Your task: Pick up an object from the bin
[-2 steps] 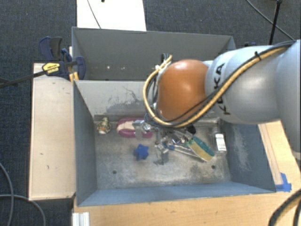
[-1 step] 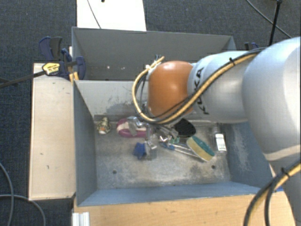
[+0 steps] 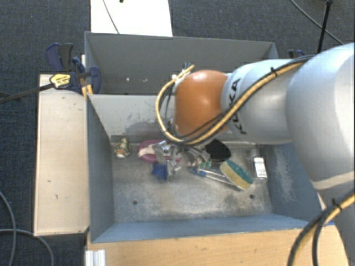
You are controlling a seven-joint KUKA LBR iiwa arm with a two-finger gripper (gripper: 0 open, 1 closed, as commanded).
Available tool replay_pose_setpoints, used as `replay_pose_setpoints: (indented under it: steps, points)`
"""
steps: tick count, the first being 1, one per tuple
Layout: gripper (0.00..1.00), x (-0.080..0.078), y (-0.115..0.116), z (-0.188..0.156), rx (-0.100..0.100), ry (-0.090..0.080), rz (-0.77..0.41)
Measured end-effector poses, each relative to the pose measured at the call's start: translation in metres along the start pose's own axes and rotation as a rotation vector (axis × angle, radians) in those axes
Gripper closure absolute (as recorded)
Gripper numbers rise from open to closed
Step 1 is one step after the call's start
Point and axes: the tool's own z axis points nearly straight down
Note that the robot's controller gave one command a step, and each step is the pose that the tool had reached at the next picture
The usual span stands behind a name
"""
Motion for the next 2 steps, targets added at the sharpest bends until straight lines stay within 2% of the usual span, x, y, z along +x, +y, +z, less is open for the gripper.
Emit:
replay_pose_setpoints:
  steps: [1,2]
  points:
    - [1.0,0.047,0.026,-0.11,0.003,0.0,-0.024]
    - [1.0,0.038,0.005,-0.195,0.005,-0.002,-0.019]
